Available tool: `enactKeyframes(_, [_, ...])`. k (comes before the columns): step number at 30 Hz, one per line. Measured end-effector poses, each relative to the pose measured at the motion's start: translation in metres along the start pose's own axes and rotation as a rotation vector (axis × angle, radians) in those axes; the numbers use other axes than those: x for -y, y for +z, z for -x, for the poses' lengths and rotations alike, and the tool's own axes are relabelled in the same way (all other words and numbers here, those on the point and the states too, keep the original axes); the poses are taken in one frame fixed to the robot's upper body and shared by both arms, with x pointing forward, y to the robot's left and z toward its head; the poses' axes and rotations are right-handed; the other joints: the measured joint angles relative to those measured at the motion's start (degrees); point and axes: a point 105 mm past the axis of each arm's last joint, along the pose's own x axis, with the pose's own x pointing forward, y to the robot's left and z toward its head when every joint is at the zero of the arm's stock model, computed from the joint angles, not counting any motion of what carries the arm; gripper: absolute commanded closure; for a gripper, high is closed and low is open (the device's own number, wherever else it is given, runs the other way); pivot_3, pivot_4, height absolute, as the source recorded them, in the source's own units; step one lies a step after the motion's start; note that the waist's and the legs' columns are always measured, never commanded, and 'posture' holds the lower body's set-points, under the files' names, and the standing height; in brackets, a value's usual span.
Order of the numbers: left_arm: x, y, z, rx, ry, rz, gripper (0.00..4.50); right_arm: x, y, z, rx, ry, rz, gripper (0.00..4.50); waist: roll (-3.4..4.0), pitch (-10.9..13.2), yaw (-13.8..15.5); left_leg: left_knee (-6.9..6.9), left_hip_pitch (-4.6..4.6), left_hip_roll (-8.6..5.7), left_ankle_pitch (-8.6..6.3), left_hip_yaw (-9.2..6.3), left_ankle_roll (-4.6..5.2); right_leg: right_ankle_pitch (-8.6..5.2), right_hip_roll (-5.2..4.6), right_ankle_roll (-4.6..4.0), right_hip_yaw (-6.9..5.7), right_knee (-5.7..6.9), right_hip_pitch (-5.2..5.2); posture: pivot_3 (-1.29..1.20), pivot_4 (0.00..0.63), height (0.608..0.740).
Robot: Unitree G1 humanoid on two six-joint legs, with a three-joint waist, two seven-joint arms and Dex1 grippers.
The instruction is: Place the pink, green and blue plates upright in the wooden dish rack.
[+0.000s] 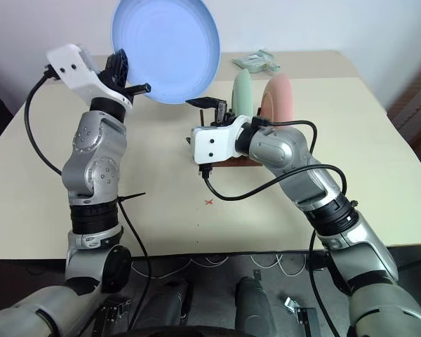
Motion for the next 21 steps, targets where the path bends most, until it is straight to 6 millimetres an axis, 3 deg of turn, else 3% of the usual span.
enactKeyframes(6, [0.020,0.007,0.006,-0.021,-0.068,0.021,4.47,0.014,-0.013,-0.018,-0.059,-0.062,0.133,0.47,0.00,0.0,0.1,-0.01,0.00,0.00,0.03,0.00,-0.05,0.00,0.00,0.00,0.00,0.01,-0.01,0.00,0.150,0.740])
enactKeyframes(9, [0.023,0.011,0.009,-0.016,-0.077,0.026,4.47,0.012,-0.017,-0.021,-0.069,-0.064,0.152,0.47,0.00,0.0,0.1,-0.01,0.00,0.00,0.03,0.00,-0.06,0.00,0.00,0.00,0.00,-0.02,0.00,0.00,0.150,0.740])
enactKeyframes(13, [0.025,0.011,0.013,-0.031,-0.077,0.032,4.50,0.006,-0.022,-0.025,-0.077,-0.052,0.139,1.70,0.00,0.0,0.1,-0.01,0.00,-0.01,0.04,0.00,-0.06,0.00,0.00,0.00,0.00,-0.01,0.00,0.00,0.150,0.740])
enactKeyframes(18, [0.024,0.007,0.013,-0.053,-0.071,0.031,4.50,0.011,-0.017,-0.028,-0.059,-0.074,0.176,4.15,0.00,0.0,0.0,-0.01,0.00,0.00,0.04,0.00,-0.07,0.00,0.01,0.00,0.00,-0.01,0.00,0.00,0.150,0.740])
enactKeyframes(19, [0.023,0.007,0.013,-0.054,-0.068,0.031,4.50,0.014,-0.016,-0.028,-0.059,-0.084,0.187,4.47,0.00,0.0,0.0,-0.01,0.00,0.00,0.04,0.00,-0.07,0.00,0.01,0.00,0.00,-0.01,0.00,0.00,0.150,0.740])
enactKeyframes(21, [0.020,0.008,0.014,-0.054,-0.057,0.056,4.50,0.016,-0.016,-0.028,-0.058,-0.097,0.202,4.47,0.00,0.0,0.1,-0.01,0.00,0.00,0.04,0.00,-0.07,0.00,0.02,0.00,0.00,-0.01,0.00,0.00,0.150,0.740])
